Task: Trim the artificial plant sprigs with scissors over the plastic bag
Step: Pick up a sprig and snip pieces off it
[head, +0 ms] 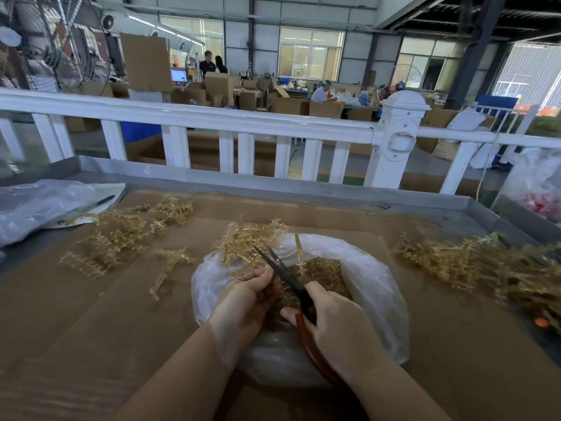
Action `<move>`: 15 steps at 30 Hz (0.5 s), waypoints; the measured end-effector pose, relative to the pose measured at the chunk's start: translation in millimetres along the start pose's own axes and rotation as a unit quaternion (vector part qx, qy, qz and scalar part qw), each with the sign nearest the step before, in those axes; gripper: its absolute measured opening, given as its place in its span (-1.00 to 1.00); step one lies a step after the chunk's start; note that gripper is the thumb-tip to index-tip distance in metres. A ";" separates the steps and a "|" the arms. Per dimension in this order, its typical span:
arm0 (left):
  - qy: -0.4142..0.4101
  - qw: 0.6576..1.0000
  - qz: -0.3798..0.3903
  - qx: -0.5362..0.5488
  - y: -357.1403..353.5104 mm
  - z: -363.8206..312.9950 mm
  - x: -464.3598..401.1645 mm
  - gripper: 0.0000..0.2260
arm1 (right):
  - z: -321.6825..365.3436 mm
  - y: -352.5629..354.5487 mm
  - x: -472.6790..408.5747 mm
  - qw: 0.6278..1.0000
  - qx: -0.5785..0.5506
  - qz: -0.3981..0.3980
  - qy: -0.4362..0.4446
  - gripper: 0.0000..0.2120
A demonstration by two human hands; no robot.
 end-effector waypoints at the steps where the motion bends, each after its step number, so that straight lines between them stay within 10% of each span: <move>1: 0.001 1.000 0.003 -0.003 -0.2 -0.1 0.0 -0.96 | -0.2 -0.4 -0.5 1.000 -0.002 0.002 -0.001 -0.62; 15: -0.003 0.999 0.018 -0.034 -2.2 0.0 -0.1 -0.93 | -0.7 -4.6 -6.4 1.000 0.014 0.017 0.006 -0.64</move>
Point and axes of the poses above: each hand's wrist, its own x-axis away from the middle knuckle, its own y-axis out of the back of the hand, z = x × y, the point moved 10 cm from there along -x, towards the middle knuckle, and after that the axes turned 2 degrees about -y, right-handed, at the moved point
